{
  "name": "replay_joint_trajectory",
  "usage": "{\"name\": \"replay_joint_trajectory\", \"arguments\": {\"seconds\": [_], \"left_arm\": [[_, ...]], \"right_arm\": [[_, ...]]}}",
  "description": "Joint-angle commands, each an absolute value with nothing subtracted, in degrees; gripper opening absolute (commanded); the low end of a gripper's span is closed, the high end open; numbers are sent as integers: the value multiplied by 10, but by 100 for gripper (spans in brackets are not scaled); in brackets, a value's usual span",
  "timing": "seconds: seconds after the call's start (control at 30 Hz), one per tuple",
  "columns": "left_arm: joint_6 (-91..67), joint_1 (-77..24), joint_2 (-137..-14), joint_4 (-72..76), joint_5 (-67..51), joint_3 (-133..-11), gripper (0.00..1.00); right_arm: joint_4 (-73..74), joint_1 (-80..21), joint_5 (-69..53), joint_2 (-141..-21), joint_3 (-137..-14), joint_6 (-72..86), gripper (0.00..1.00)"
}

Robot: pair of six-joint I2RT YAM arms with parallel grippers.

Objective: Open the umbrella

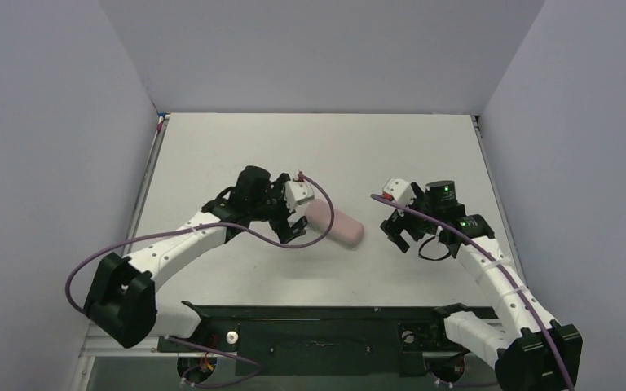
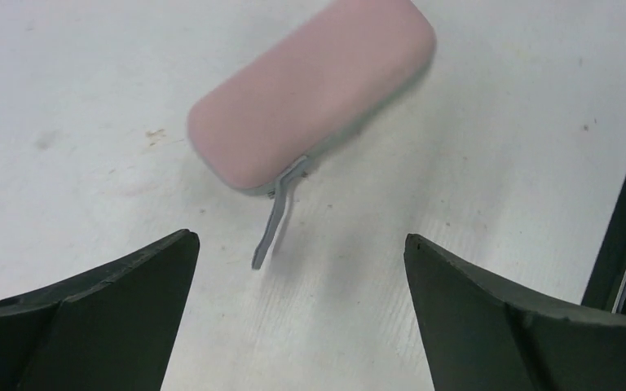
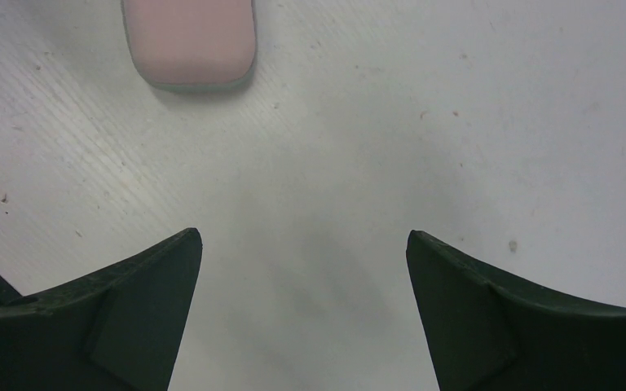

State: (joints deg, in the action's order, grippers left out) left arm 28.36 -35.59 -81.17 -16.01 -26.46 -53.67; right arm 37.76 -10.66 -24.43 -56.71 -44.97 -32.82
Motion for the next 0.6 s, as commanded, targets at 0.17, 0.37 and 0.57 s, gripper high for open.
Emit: {"name": "replay_joint_trajectory", "arguments": {"seconds": [0.17,0.37,0.57], "left_arm": [[19,-244,-672,-22,-86,-446,97],[-91,-152,-673,-38,-61,-461,97],[-156,-124,-684,12,-68,-442,97]], "right_arm": [[244,-259,-201,-678,-499,-274,92],[209,-341,-119,-757,-546,-120,92],[215,-395,-77,-843,-596,-56,92]]}}
